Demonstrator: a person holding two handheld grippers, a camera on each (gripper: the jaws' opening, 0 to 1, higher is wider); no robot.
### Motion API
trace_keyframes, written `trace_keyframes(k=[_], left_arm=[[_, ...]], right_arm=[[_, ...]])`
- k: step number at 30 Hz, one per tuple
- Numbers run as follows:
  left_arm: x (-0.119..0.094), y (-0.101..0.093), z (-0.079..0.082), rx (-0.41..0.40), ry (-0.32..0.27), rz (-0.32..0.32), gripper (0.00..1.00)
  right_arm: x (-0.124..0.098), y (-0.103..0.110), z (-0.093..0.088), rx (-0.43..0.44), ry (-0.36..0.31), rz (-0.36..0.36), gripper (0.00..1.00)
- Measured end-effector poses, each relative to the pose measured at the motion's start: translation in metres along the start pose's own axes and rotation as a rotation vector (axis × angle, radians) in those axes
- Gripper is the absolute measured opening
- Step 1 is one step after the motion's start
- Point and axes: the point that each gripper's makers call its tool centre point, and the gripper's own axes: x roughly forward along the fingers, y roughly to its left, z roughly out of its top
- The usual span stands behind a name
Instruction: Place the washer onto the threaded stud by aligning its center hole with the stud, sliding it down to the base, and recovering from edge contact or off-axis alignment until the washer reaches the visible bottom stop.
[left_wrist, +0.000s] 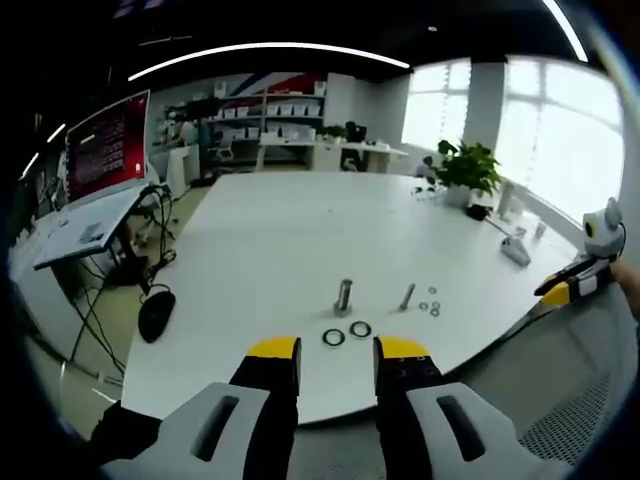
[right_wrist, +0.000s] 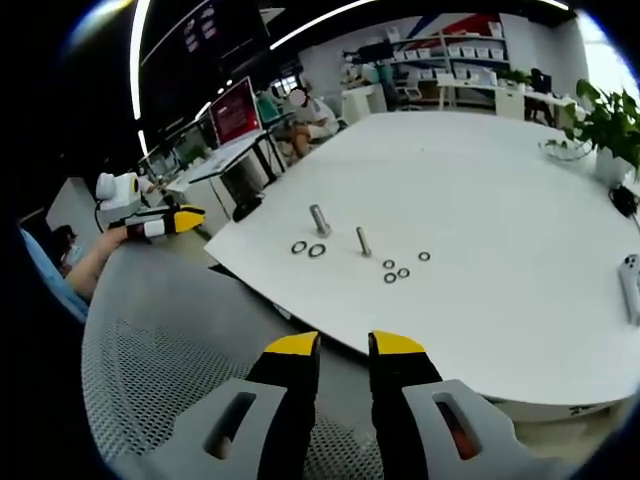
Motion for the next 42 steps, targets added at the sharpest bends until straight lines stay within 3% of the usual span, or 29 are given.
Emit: trace_keyframes(k=[17, 20, 30, 42], left_arm=[[0.000, 0.001, 0.000, 0.001, 0.002, 0.005, 0.25], [-0.001, 0.001, 0.004, 0.005, -0.023, 0.006, 0.25], [0.000, 0.001, 0.002, -0.001, -0.008, 0.006, 0.25], [0.000, 0.002, 0.001, -0.001, 0.000, 0.008, 0.25]], right_arm=[[0.001, 0.002, -0.001, -0.003, 0.008, 0.009, 0.22], [0.001, 0.002, -0.003, -0.003, 0.013, 0.011, 0.22], [0.001, -0.001, -0.001, -0.005, 0.007, -0.008, 0.23], [-0.003, -0.013, 0.004, -0.002, -0.031, -0.085, 0.33]])
